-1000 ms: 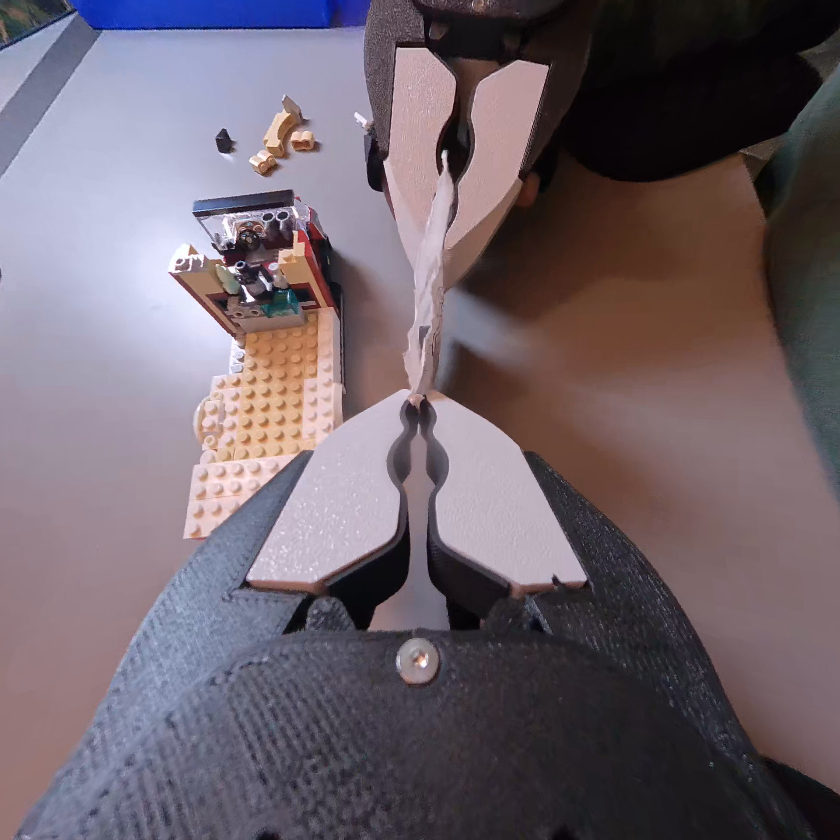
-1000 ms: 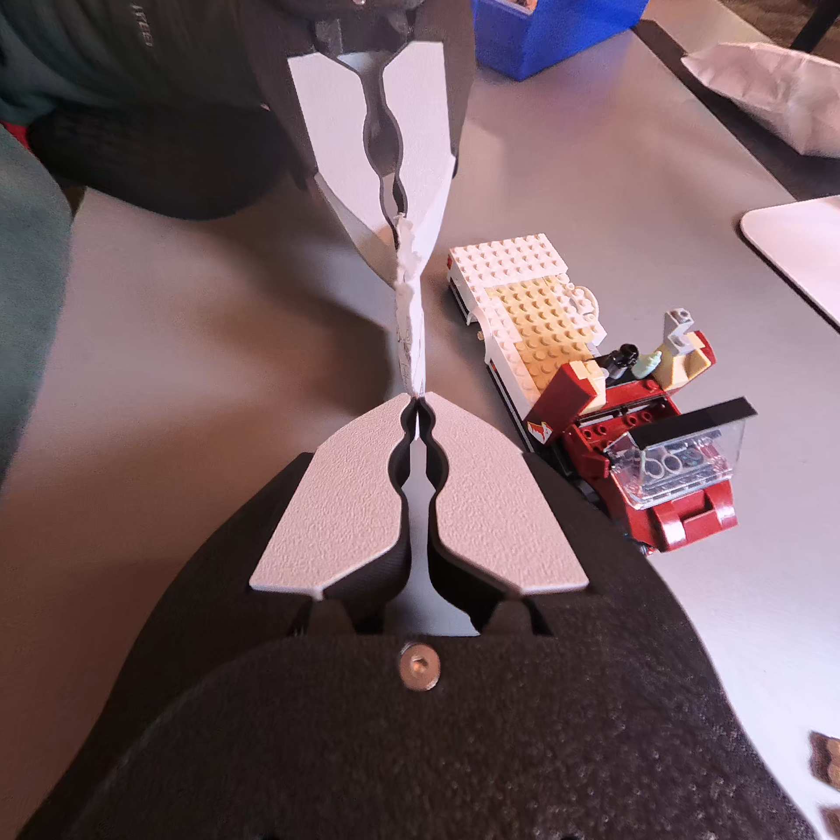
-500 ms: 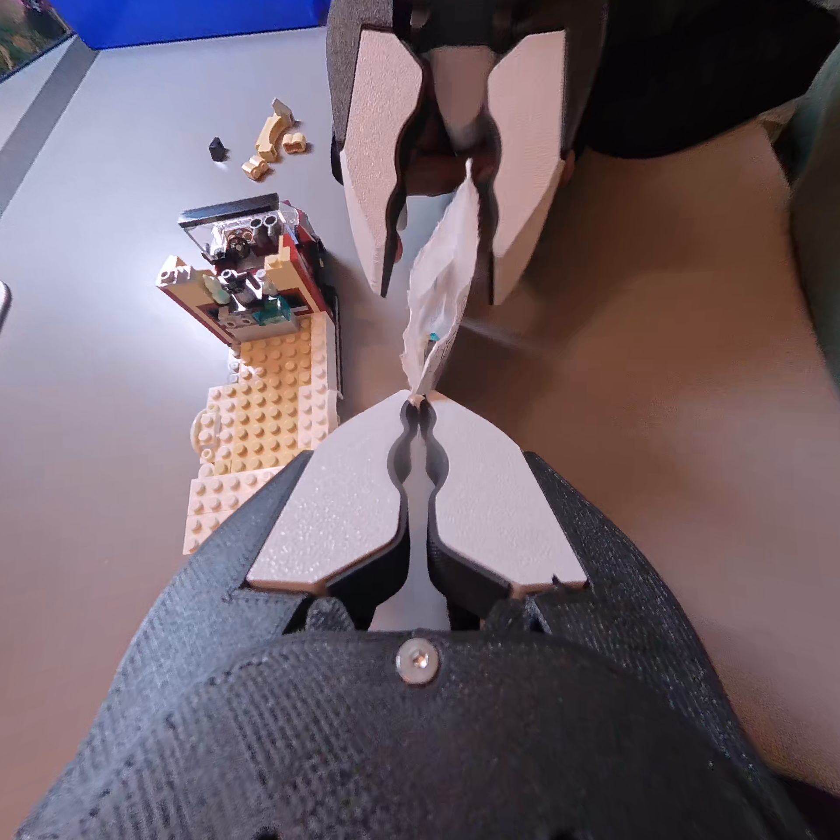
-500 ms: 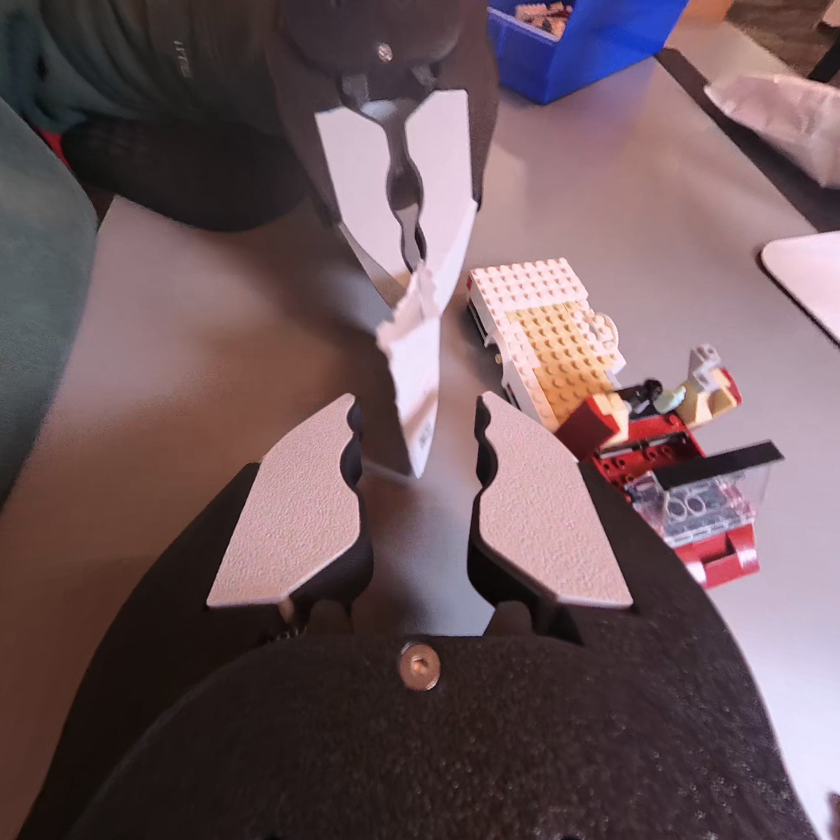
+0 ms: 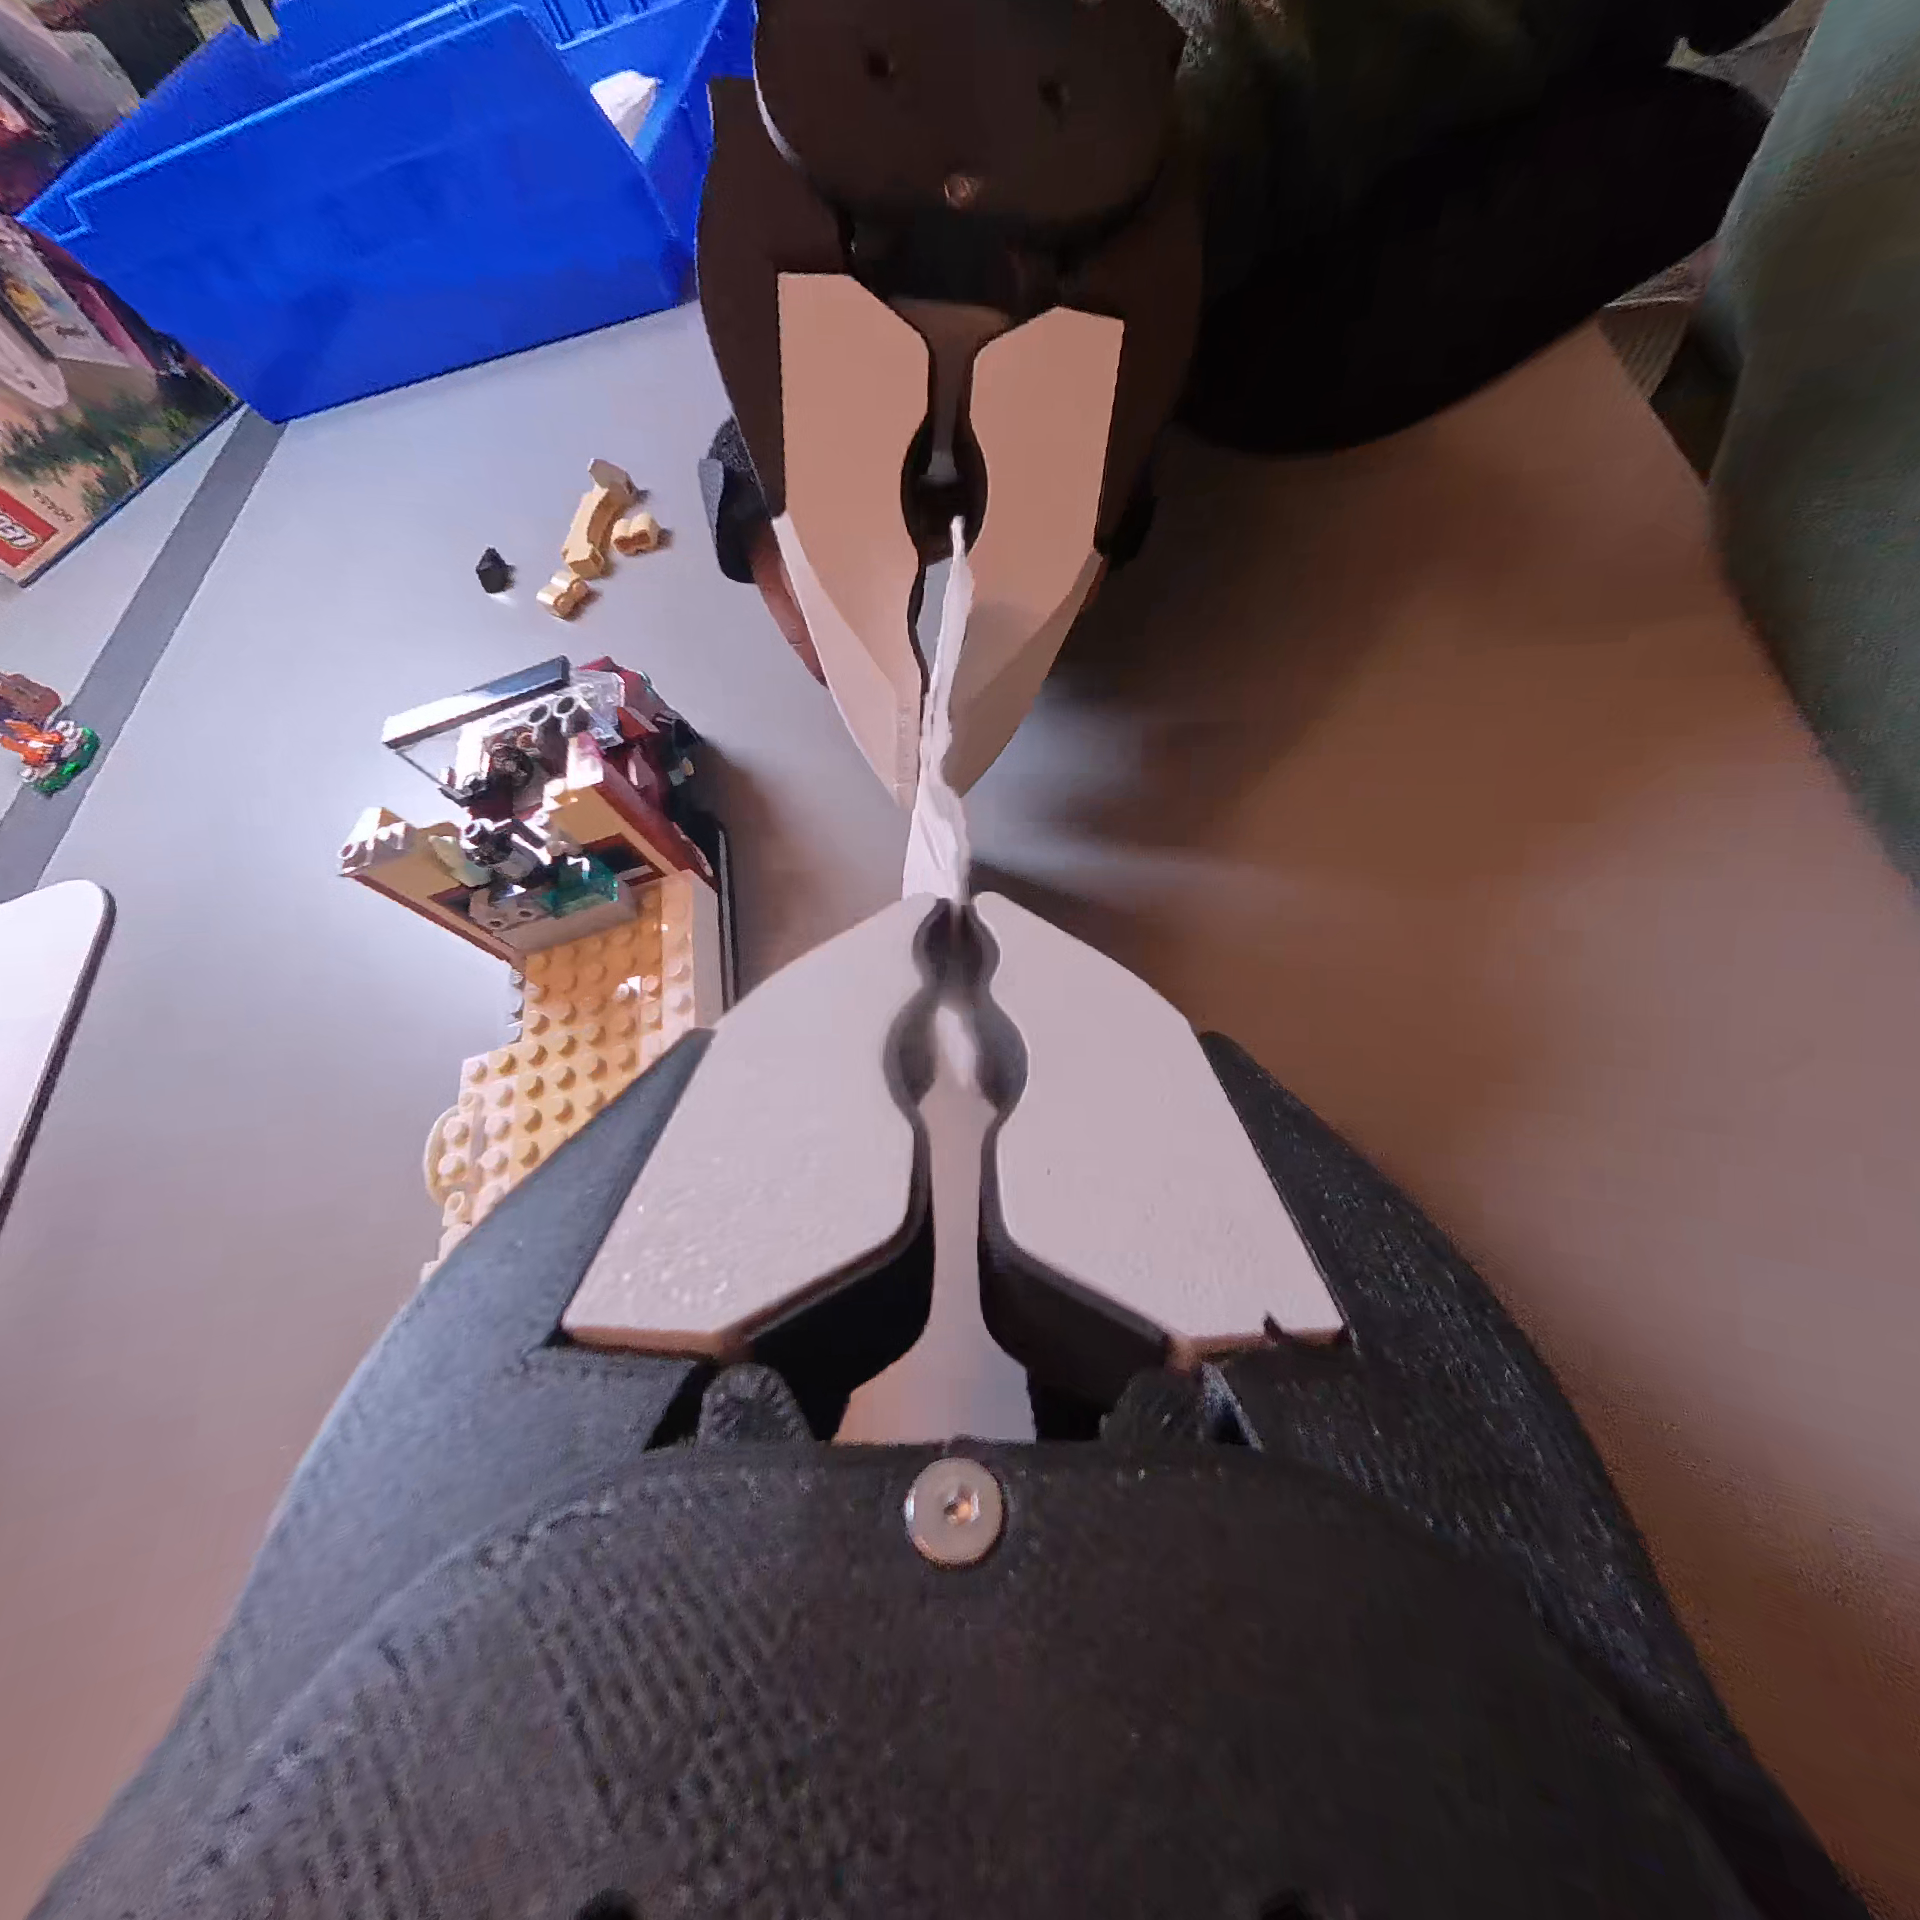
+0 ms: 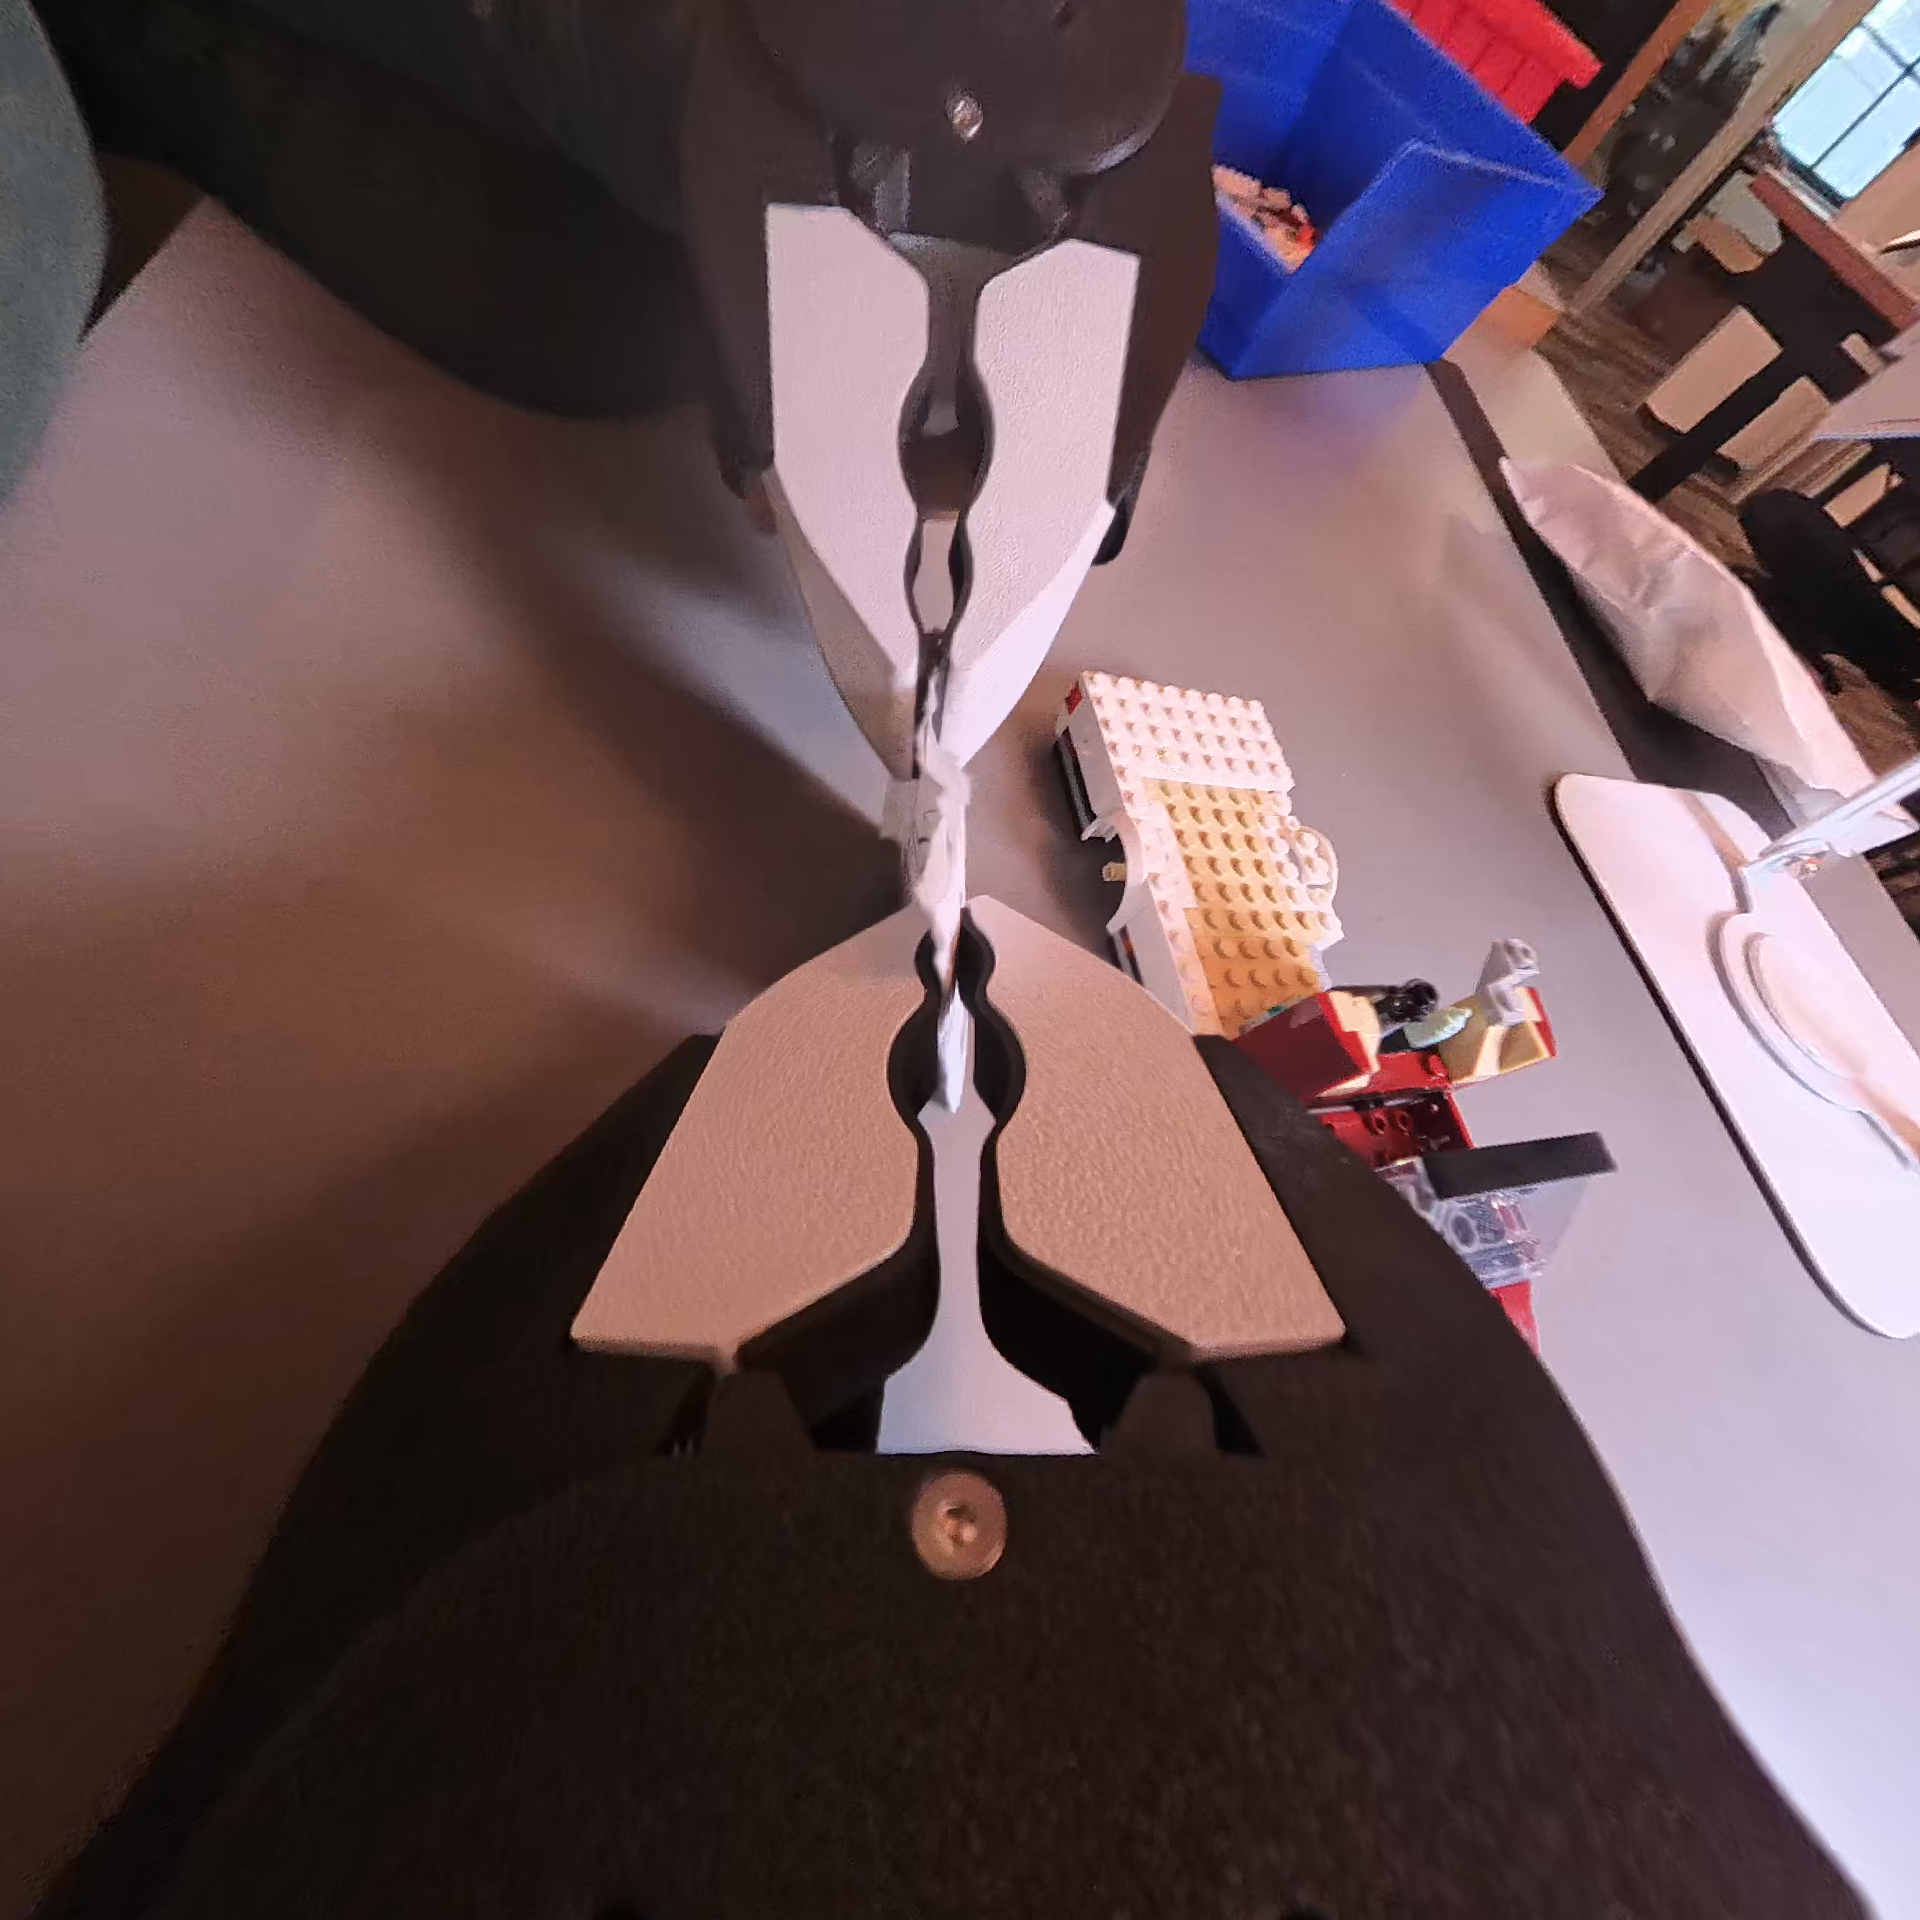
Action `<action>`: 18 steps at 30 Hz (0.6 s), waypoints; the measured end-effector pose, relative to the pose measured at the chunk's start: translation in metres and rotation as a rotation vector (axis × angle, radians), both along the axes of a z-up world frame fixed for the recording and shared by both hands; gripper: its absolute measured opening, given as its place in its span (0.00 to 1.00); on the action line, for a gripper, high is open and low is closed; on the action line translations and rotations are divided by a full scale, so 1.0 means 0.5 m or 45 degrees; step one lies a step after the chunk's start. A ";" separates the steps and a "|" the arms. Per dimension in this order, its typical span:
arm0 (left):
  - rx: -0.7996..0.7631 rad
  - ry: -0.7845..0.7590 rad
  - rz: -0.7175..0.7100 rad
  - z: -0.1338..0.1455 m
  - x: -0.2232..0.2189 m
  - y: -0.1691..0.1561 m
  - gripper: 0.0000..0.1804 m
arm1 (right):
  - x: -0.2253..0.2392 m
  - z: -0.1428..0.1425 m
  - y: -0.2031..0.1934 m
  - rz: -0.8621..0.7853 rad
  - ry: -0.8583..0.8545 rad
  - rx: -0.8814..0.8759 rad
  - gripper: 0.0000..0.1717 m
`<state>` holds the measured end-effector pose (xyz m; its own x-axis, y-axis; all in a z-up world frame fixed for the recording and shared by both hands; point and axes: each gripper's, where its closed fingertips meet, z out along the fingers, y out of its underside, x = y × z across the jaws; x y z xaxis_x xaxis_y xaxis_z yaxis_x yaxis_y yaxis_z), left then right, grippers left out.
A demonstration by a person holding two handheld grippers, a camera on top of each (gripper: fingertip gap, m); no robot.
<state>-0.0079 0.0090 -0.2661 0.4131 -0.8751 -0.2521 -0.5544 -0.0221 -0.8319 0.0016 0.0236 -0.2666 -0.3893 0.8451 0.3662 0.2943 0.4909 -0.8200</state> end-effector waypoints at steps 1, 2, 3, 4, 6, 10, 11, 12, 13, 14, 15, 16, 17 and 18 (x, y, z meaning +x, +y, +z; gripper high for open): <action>-0.031 0.002 0.009 -0.004 0.000 0.000 0.01 | 0.002 -0.007 -0.002 0.016 -0.016 0.018 0.00; -0.106 -0.014 0.018 -0.007 -0.001 -0.002 0.00 | 0.005 -0.012 -0.005 0.035 -0.033 0.013 0.00; -0.187 -0.031 0.024 -0.013 -0.001 -0.004 0.00 | 0.007 -0.018 -0.010 0.046 -0.071 -0.010 0.00; -0.243 -0.028 0.028 -0.023 0.000 -0.007 0.00 | 0.010 -0.027 -0.013 0.050 -0.121 -0.025 0.01; -0.308 0.010 0.024 -0.042 0.004 -0.016 0.00 | 0.017 -0.043 -0.019 0.050 -0.193 -0.024 0.02; -0.458 -0.048 0.063 -0.053 0.000 -0.019 0.00 | 0.020 -0.022 -0.038 0.060 -0.187 -0.118 0.04; -0.504 -0.086 0.078 -0.053 -0.003 -0.017 0.00 | 0.020 -0.022 -0.034 0.037 -0.209 -0.134 0.00; -0.564 -0.127 0.094 -0.054 -0.004 -0.017 0.00 | 0.019 -0.027 -0.028 0.000 -0.247 -0.158 0.00; -0.651 -0.161 0.090 -0.059 -0.001 -0.024 0.00 | 0.020 -0.036 -0.027 -0.026 -0.318 -0.221 0.00; -0.735 -0.186 0.102 -0.066 0.001 -0.028 0.01 | 0.023 -0.045 -0.031 -0.049 -0.409 -0.321 0.00; -0.779 -0.219 0.124 -0.065 -0.001 -0.026 0.01 | 0.024 -0.052 -0.034 -0.080 -0.494 -0.440 0.00; -0.806 -0.235 0.138 -0.064 -0.004 -0.025 0.01 | 0.025 -0.055 -0.037 -0.108 -0.562 -0.570 0.00; -0.824 -0.244 0.153 -0.064 -0.006 -0.025 0.01 | 0.024 -0.056 -0.039 -0.133 -0.619 -0.693 0.00; -0.834 -0.243 0.163 -0.065 -0.006 -0.027 0.01 | 0.024 -0.058 -0.042 -0.149 -0.671 -0.778 0.00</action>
